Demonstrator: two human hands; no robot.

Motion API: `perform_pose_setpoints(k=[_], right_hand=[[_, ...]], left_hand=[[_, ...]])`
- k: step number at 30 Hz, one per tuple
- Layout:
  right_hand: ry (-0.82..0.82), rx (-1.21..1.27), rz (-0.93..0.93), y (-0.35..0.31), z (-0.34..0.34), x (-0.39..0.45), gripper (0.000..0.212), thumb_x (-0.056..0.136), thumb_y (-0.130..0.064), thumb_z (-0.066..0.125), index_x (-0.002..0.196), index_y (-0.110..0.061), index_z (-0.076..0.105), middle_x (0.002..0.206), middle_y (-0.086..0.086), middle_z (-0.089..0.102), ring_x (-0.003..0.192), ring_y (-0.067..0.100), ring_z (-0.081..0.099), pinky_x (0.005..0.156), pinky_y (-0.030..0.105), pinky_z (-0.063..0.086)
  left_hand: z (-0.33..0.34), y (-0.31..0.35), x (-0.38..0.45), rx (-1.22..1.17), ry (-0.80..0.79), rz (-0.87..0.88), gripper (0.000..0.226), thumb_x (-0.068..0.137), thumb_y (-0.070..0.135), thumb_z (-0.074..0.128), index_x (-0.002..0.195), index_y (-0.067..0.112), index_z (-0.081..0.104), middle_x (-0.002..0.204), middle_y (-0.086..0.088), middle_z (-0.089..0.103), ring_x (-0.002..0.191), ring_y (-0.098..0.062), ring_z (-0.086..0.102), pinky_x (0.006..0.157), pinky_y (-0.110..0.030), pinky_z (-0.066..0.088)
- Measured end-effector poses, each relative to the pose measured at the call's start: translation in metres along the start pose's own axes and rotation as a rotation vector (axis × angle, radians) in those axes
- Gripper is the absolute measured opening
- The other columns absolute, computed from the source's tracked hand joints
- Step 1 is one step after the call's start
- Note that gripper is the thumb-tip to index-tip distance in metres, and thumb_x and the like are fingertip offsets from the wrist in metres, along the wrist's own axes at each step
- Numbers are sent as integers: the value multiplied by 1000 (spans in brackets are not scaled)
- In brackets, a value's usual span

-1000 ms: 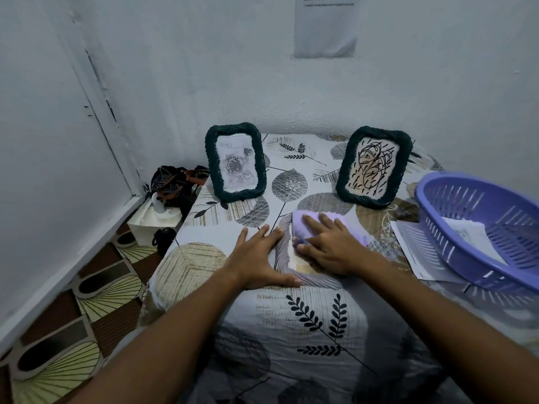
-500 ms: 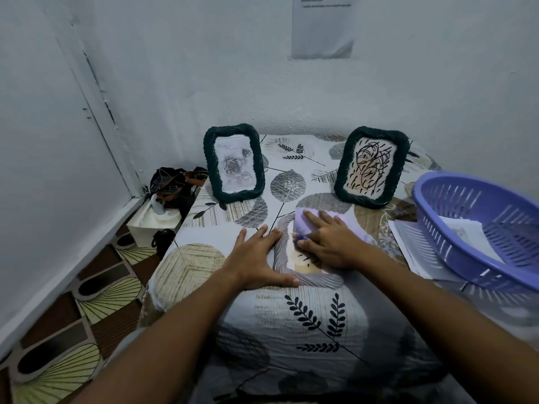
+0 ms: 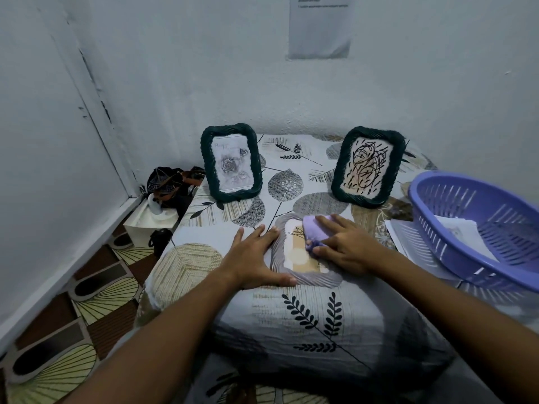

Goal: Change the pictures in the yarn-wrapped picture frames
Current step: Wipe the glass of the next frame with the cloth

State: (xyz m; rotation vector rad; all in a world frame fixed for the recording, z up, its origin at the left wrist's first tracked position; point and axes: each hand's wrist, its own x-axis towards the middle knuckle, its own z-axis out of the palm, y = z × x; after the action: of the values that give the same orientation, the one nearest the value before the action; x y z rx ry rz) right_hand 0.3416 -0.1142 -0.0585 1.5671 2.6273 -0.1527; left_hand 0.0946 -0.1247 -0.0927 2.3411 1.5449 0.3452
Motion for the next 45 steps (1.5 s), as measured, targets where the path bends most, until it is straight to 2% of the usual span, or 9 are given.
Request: perform_pose_setpoints(k=[4, 11, 19, 24, 26, 29, 35, 41, 45], right_hand=[[15, -3, 47, -5, 5, 29, 51, 97, -57, 28, 129, -32, 59, 162, 2, -1, 148, 30, 2, 118, 49, 9], [6, 97, -132, -19, 15, 4, 53, 97, -60, 23, 137, -38, 48, 161, -3, 1, 148, 22, -5, 118, 44, 0], [25, 7, -9, 9, 5, -17, 108, 65, -85, -18, 130, -39, 56, 161, -1, 6, 148, 27, 5, 117, 42, 10], [50, -9, 82, 9, 3, 11, 58, 97, -59, 26, 115, -24, 68, 161, 4, 9, 146, 32, 10, 115, 45, 18], [53, 29, 84, 4, 5, 22, 54, 98, -54, 32, 109, -18, 71, 161, 4, 10, 146, 31, 10, 115, 45, 20], [42, 101, 52, -2, 10, 24, 52, 98, -52, 34, 112, -16, 70, 161, 4, 9, 147, 29, 7, 116, 46, 17], [-6, 160, -102, -3, 12, -6, 62, 91, -68, 22, 126, -34, 61, 160, -5, 9, 148, 22, 1, 118, 43, 13], [0, -15, -47, 12, 0, -19, 93, 76, -83, -1, 127, -35, 60, 161, 0, 12, 147, 27, 9, 115, 43, 20], [-28, -55, 23, 9, -5, -10, 56, 95, -61, 24, 126, -32, 61, 161, 2, 7, 147, 30, 6, 115, 49, 21]], left_hand=[[0, 1, -1, 10, 10, 2, 129, 46, 91, 54, 152, 24, 21, 160, 2, 19, 147, -11, 8, 120, -45, -5], [2, -1, 1, 19, 14, 14, 132, 44, 94, 45, 152, 23, 20, 160, 2, 19, 147, -10, 8, 120, -46, -4], [0, 0, 0, -3, 10, 1, 134, 43, 94, 47, 153, 24, 20, 160, 0, 18, 147, -11, 8, 120, -45, -6], [1, -1, 1, 0, 10, 0, 135, 42, 95, 47, 153, 25, 18, 160, 1, 17, 147, -10, 6, 120, -45, -6], [2, -2, 1, 0, 14, 0, 137, 40, 98, 46, 153, 25, 19, 160, 3, 18, 147, -9, 6, 120, -45, -6], [2, -2, 1, -5, 10, -2, 140, 38, 101, 42, 153, 25, 19, 160, 2, 18, 147, -9, 6, 120, -45, -6], [-9, 13, -8, -5, -22, -51, 123, 55, 80, 67, 153, 25, 17, 161, 0, 12, 147, -18, 5, 117, -41, -7], [0, 0, -1, -4, 6, 1, 139, 38, 100, 42, 153, 25, 19, 160, 0, 18, 147, -12, 9, 119, -43, -7], [0, 0, 0, -4, 12, 10, 137, 40, 98, 43, 153, 24, 18, 160, 0, 17, 147, -13, 8, 119, -44, -7]])
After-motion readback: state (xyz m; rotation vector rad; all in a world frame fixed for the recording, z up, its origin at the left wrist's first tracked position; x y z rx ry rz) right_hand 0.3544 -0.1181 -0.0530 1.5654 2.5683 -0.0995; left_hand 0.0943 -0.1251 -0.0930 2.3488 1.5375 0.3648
